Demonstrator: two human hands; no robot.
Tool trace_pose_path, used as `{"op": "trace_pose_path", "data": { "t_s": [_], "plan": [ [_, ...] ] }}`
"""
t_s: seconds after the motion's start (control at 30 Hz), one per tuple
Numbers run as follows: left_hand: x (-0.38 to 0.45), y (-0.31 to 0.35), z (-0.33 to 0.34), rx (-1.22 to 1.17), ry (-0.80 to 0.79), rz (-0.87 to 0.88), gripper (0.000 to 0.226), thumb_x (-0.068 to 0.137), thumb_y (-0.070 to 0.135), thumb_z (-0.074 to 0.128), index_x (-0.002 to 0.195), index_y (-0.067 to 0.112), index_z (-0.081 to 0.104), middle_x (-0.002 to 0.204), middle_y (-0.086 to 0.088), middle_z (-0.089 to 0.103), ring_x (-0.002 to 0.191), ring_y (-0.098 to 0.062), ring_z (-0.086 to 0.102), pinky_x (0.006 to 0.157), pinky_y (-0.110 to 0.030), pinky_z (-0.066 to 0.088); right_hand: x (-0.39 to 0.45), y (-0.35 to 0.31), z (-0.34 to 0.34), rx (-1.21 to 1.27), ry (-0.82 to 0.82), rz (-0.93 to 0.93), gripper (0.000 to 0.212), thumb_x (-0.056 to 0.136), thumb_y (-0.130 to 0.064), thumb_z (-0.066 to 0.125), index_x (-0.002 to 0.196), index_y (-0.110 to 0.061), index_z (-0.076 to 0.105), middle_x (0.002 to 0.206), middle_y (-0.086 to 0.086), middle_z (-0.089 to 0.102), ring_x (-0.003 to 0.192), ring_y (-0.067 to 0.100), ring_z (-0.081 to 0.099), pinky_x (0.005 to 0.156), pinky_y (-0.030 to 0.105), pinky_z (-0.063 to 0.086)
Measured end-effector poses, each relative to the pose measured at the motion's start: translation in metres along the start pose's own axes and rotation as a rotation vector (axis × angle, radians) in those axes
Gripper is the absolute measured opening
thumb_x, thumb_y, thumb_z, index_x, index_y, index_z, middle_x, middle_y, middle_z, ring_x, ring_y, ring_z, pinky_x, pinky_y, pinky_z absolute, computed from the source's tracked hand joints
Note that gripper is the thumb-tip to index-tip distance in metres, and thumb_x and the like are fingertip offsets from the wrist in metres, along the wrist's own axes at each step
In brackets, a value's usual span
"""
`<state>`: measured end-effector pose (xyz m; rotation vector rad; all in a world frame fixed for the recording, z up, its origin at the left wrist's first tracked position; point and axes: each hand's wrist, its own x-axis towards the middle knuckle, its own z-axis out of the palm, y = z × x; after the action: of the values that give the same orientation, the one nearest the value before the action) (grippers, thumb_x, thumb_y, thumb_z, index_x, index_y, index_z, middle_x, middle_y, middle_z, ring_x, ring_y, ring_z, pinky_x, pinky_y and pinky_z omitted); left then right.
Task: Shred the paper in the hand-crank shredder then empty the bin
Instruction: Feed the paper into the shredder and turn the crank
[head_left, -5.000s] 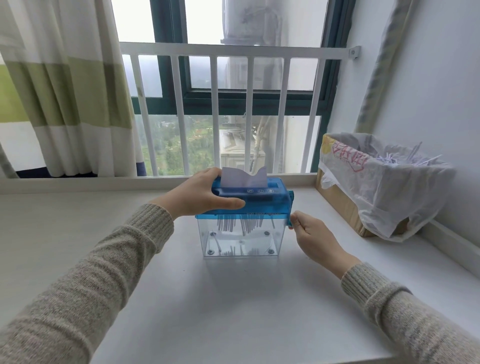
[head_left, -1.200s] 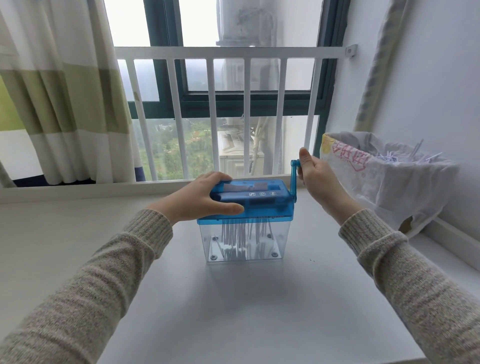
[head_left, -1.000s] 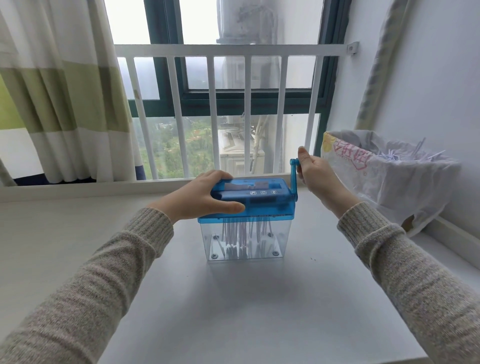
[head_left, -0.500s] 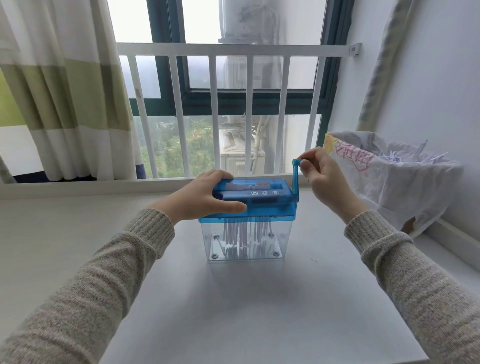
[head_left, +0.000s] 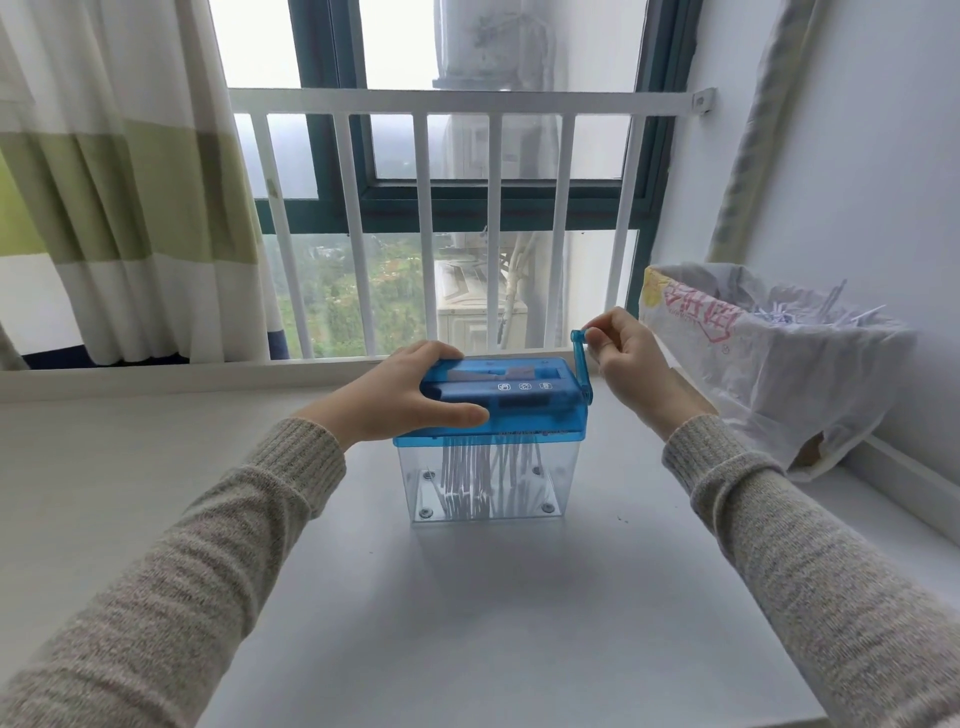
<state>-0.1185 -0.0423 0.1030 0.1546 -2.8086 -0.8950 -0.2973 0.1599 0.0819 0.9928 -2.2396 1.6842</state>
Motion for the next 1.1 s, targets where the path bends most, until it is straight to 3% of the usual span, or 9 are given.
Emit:
{"op": "trace_pose_path", "data": {
  "t_s": [0.13, 0.27, 0.4, 0.6, 0.77, 0.93, 1.1],
  "plan": [
    [0.000, 0.000, 0.000, -0.001, 0.000, 0.005, 0.071, 0.076, 0.053, 0.070, 0.135, 0.027, 0.039, 0.122, 0.007, 0.043, 0.101, -0.005, 0.048, 0.082, -0.018, 0.042, 0.001, 0.006, 0.003, -0.001, -0.002, 0.042, 0.018, 0.098, -0.014, 0.047, 0.084, -0.023, 0.053, 0.080, 0.000, 0.056, 0.071, 0.014, 0.049, 0.064, 0.026, 0.044],
    [0.002, -0.001, 0.000, 0.006, 0.007, 0.004, 0.073, 0.075, 0.054, 0.070, 0.135, 0.027, 0.039, 0.122, 0.008, 0.043, 0.101, -0.004, 0.048, 0.086, -0.021, 0.042, -0.004, 0.011, 0.007, -0.014, -0.064, 0.108, 0.018, 0.100, -0.016, 0.045, 0.083, -0.015, 0.051, 0.078, 0.005, 0.054, 0.067, 0.015, 0.044, 0.059, 0.024, 0.039],
    [0.001, 0.000, 0.000, 0.002, 0.014, 0.010, 0.072, 0.075, 0.053, 0.071, 0.135, 0.026, 0.040, 0.119, 0.010, 0.042, 0.099, -0.002, 0.048, 0.080, -0.016, 0.042, -0.010, 0.022, 0.014, 0.038, -0.096, 0.173, 0.023, 0.101, -0.020, 0.043, 0.079, -0.017, 0.048, 0.083, 0.012, 0.058, 0.071, 0.022, 0.048, 0.061, 0.031, 0.040],
    [0.000, 0.001, 0.000, 0.002, 0.012, 0.015, 0.070, 0.078, 0.050, 0.071, 0.135, 0.025, 0.040, 0.118, 0.008, 0.043, 0.098, -0.003, 0.048, 0.077, -0.013, 0.041, -0.011, 0.021, 0.013, 0.014, -0.103, 0.168, 0.023, 0.101, -0.020, 0.042, 0.080, -0.015, 0.049, 0.083, 0.015, 0.057, 0.070, 0.022, 0.046, 0.059, 0.029, 0.039],
    [0.001, 0.001, 0.000, 0.003, 0.019, 0.016, 0.069, 0.077, 0.051, 0.071, 0.134, 0.025, 0.040, 0.118, 0.008, 0.043, 0.099, -0.005, 0.049, 0.078, -0.014, 0.042, -0.022, 0.037, 0.017, -0.094, -0.130, 0.186, 0.021, 0.099, -0.011, 0.040, 0.084, 0.000, 0.052, 0.084, 0.028, 0.058, 0.070, 0.026, 0.048, 0.058, 0.035, 0.038],
    [0.001, -0.001, 0.001, -0.001, 0.015, 0.011, 0.071, 0.075, 0.053, 0.071, 0.133, 0.027, 0.040, 0.120, 0.006, 0.045, 0.100, -0.006, 0.050, 0.080, -0.017, 0.044, -0.027, 0.040, 0.018, -0.079, -0.130, 0.191, 0.021, 0.097, -0.009, 0.039, 0.087, 0.004, 0.052, 0.075, 0.016, 0.053, 0.069, 0.025, 0.045, 0.058, 0.037, 0.035],
    [0.001, 0.000, 0.001, -0.008, 0.020, 0.013, 0.070, 0.076, 0.052, 0.071, 0.133, 0.026, 0.040, 0.114, 0.011, 0.044, 0.099, -0.005, 0.049, 0.080, -0.016, 0.044, -0.029, 0.043, 0.019, -0.093, -0.146, 0.200, 0.021, 0.098, -0.011, 0.037, 0.087, 0.001, 0.051, 0.077, 0.021, 0.055, 0.071, 0.028, 0.047, 0.058, 0.038, 0.037]
  ]
}}
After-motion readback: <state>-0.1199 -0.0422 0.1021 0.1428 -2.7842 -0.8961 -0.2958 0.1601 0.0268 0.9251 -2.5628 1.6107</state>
